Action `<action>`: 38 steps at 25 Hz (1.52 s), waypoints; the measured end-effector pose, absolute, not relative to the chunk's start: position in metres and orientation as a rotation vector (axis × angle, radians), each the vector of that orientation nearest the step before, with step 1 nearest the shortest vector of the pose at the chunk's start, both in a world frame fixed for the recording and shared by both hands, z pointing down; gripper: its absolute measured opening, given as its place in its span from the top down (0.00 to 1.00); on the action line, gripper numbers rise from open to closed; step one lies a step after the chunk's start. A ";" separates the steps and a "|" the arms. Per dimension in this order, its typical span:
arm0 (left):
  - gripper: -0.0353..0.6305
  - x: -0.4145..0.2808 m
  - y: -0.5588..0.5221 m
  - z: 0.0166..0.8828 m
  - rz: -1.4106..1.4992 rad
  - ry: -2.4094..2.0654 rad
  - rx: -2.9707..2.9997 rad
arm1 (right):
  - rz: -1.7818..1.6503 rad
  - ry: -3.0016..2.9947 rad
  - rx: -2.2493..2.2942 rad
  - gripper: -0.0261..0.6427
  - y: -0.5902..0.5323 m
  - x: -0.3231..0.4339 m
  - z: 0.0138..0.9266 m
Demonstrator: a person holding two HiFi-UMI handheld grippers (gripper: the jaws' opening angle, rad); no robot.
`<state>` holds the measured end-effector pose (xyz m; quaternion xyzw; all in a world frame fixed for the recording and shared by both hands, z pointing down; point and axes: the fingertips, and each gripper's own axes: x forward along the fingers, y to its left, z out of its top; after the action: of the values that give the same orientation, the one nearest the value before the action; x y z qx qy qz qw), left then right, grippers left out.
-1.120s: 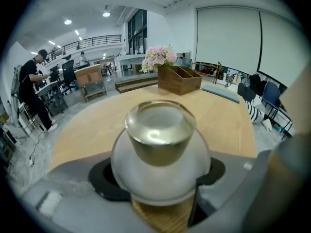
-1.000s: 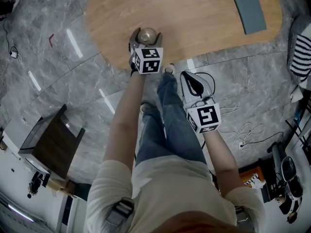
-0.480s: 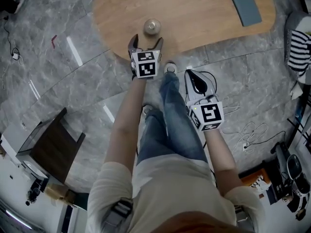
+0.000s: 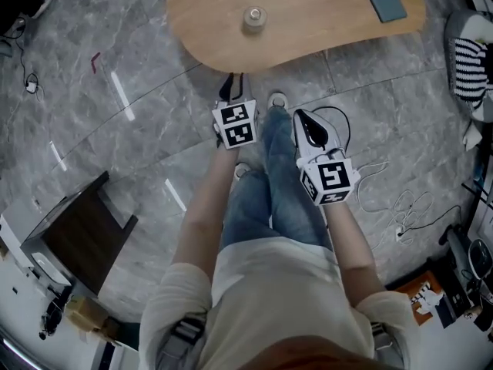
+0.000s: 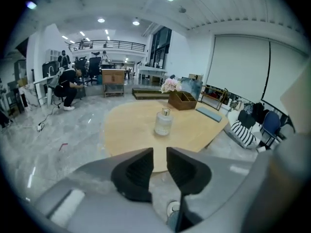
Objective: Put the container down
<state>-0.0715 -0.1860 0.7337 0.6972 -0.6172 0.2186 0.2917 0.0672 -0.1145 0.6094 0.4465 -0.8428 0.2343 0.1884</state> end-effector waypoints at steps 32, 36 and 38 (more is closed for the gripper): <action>0.94 -0.128 0.067 0.426 0.284 -1.558 1.990 | 0.408 -2.615 1.239 0.96 0.059 -0.003 0.378; 0.94 -0.134 0.070 0.407 0.255 -1.561 2.000 | 0.375 -2.635 1.206 0.96 0.059 -0.008 0.361; 0.94 -0.135 0.070 0.403 0.247 -1.558 2.009 | 0.369 -2.648 1.199 0.96 0.058 -0.011 0.354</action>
<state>-0.1351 0.0696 0.4027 0.7529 -0.5839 0.0925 0.2893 -0.0109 0.0585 0.3545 0.4069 -0.8987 0.1251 0.1056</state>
